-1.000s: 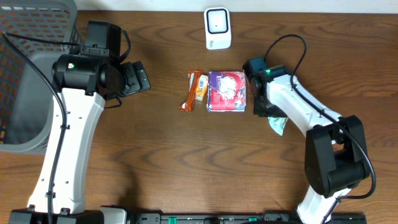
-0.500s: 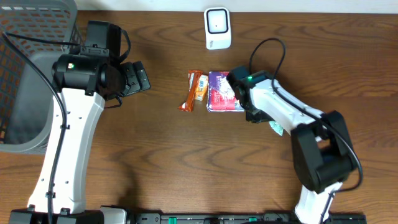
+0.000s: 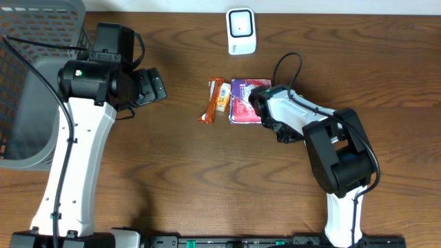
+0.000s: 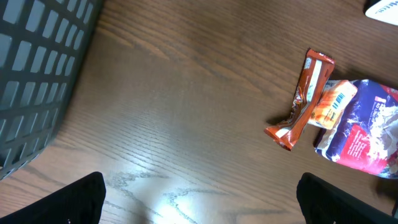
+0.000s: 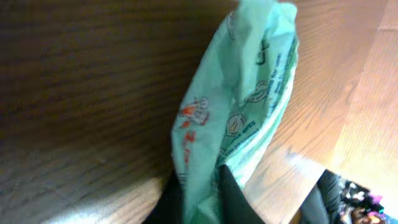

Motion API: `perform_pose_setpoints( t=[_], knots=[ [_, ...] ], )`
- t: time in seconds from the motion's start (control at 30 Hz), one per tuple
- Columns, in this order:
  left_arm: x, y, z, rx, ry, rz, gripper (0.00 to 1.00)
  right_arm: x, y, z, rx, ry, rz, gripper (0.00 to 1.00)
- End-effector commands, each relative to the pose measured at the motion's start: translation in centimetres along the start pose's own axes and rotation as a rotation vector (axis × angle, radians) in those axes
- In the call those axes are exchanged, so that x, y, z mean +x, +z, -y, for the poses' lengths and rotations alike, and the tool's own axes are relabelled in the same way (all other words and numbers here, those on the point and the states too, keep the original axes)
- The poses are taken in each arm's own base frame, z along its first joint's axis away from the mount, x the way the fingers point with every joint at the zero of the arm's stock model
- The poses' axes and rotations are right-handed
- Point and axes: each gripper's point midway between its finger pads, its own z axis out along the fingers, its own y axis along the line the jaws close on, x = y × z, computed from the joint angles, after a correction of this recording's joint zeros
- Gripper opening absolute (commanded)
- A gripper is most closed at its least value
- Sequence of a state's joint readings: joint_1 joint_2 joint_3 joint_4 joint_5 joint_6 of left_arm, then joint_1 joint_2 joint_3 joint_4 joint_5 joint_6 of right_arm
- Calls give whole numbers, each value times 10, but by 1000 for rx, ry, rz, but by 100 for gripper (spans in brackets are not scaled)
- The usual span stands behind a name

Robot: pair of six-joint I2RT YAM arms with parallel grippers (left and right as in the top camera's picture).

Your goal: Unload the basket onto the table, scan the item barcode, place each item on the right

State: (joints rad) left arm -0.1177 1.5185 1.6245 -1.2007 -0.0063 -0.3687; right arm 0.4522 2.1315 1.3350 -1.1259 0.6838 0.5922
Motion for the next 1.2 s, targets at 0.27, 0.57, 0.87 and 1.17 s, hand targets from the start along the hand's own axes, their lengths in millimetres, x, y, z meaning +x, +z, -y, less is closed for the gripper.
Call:
perform_pose_setpoints(
  t=[0.27, 0.57, 0.87, 1.17],
  knots=[
    [-1, -3, -3, -8, 2, 10, 98, -20, -21, 12, -174, 108, -132, 1],
    [-1, -3, -3, -7, 2, 10, 98, -90, -108, 9, -980, 126, -83, 1],
    [-1, -3, -3, -8, 2, 10, 98, -106, -103, -1, -1559, 130, 8, 1],
    [-1, -3, -3, -8, 2, 10, 98, -67, -37, 5, -1542, 248, -137, 3]
  ],
)
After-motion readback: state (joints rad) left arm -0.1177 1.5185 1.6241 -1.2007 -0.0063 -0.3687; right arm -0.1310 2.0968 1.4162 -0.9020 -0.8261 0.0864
